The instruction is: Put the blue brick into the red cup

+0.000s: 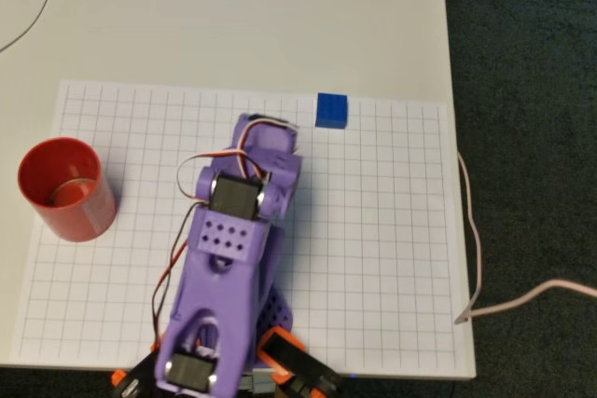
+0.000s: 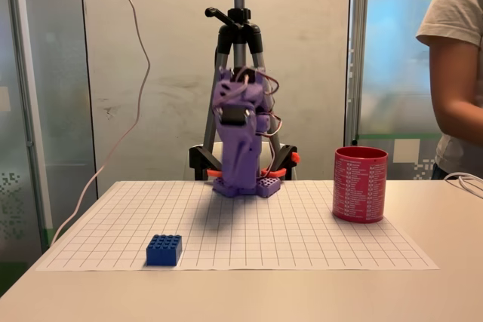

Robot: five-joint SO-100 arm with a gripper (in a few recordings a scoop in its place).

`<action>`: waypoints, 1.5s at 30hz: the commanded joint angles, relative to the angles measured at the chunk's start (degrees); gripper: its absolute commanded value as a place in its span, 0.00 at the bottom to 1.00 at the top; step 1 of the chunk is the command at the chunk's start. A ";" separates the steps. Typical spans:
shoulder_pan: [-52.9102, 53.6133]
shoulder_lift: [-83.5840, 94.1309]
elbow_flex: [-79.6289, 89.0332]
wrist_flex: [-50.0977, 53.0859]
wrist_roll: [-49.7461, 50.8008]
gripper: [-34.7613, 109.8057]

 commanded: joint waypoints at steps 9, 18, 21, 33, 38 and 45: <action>9.05 -17.49 -31.99 11.43 -5.27 0.24; 12.83 -56.34 -70.84 18.81 -11.51 0.24; 15.12 -64.16 -80.77 21.01 -15.29 0.24; 5.45 -86.40 -83.94 25.58 -26.63 0.24; 3.69 -97.73 -89.38 25.58 -31.11 0.24; 9.32 -105.73 -89.82 23.20 -30.32 0.24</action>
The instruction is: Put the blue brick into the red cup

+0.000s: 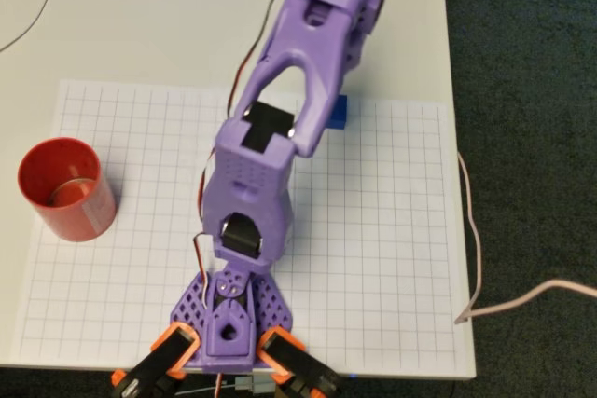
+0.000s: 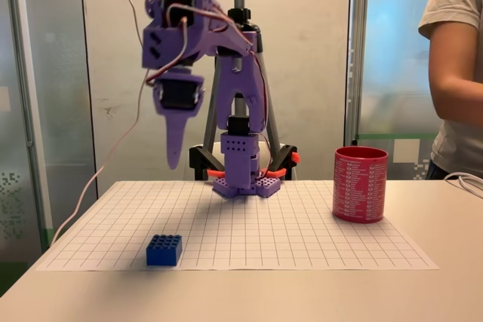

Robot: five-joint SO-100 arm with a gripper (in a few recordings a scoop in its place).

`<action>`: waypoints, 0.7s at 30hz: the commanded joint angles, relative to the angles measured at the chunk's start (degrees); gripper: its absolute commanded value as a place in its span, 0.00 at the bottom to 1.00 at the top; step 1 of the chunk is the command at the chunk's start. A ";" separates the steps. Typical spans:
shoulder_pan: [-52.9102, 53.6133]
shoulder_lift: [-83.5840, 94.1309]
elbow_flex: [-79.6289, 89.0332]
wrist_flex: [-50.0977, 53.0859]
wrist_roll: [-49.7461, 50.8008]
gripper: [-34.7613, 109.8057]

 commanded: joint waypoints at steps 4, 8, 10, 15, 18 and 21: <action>3.16 2.72 7.56 -4.22 3.69 0.24; 0.88 5.98 14.50 -8.44 11.87 0.24; -0.70 7.21 17.49 -9.93 13.45 0.24; -1.49 8.53 19.07 -13.45 13.62 0.24; -1.67 8.79 18.28 -14.33 13.71 0.24; -1.76 8.79 18.81 -15.38 13.45 0.24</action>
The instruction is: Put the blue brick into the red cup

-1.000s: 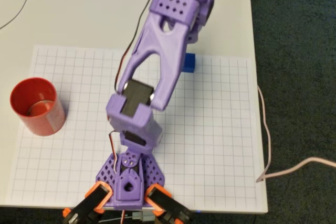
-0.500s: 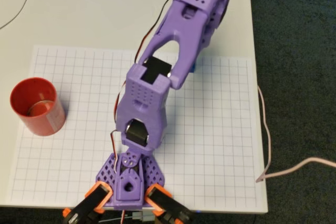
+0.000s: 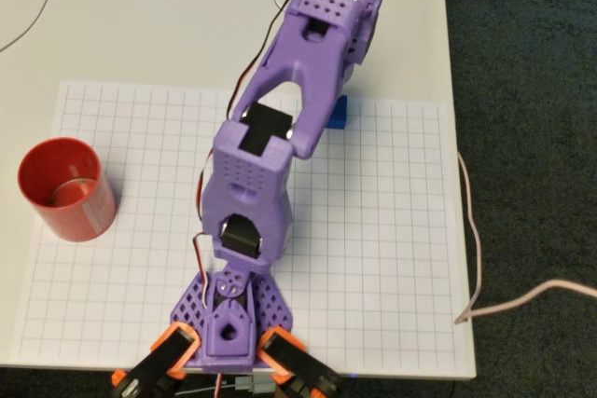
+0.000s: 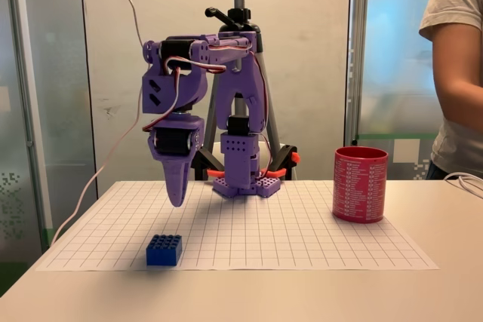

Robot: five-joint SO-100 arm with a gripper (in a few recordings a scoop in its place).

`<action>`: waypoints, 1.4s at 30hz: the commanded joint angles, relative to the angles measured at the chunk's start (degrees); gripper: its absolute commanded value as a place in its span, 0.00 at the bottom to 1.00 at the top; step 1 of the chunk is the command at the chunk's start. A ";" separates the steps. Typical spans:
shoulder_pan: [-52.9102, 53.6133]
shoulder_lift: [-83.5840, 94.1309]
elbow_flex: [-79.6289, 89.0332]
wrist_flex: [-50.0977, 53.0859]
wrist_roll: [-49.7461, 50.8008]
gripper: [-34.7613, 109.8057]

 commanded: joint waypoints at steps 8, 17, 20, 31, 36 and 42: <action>2.46 5.98 4.31 -2.81 -0.18 0.57; 1.14 2.81 10.55 -6.15 0.44 0.57; 1.32 1.05 13.01 -9.05 0.35 0.56; 4.39 -1.67 11.51 -14.33 -5.01 0.52; 4.13 -2.55 10.72 -15.21 -5.27 0.46; 3.69 -2.99 10.81 -16.35 -7.21 0.24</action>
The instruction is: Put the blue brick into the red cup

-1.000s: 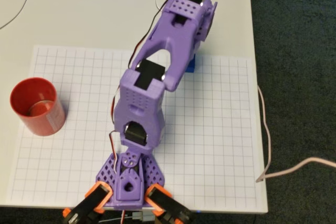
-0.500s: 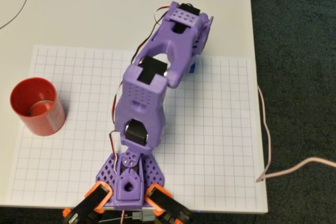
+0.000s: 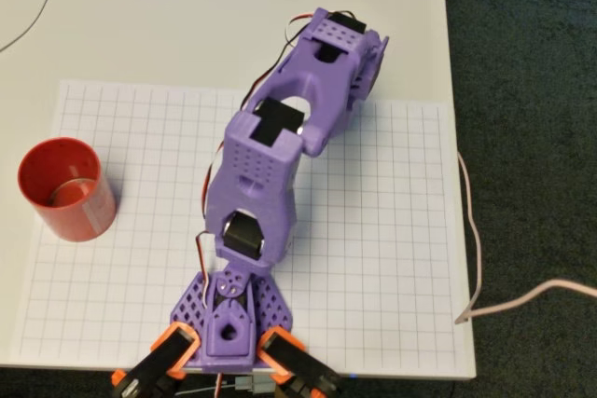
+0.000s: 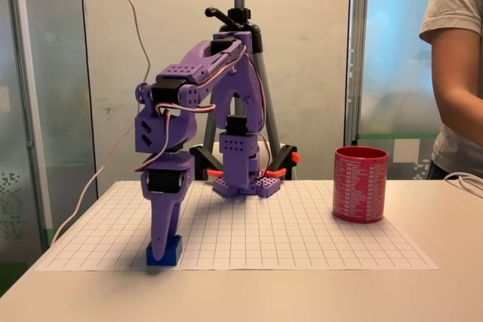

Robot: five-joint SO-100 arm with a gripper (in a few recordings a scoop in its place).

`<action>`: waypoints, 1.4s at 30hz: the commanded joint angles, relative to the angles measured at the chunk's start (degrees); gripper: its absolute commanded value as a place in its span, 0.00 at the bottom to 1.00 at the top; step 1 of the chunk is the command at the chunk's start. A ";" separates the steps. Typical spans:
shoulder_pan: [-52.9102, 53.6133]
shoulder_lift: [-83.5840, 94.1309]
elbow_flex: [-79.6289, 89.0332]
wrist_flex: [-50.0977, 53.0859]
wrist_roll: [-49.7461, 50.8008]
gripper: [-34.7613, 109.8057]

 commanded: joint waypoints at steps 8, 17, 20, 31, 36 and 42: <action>2.37 2.02 -3.08 -3.78 2.29 0.24; 5.10 13.62 -8.44 -3.69 7.38 0.24; 2.46 21.97 -9.14 -2.11 6.86 0.24; -29.44 39.20 -11.87 9.58 9.84 0.24; -50.80 40.52 -11.69 14.24 16.08 0.24; -71.89 40.78 -10.55 17.58 21.18 0.24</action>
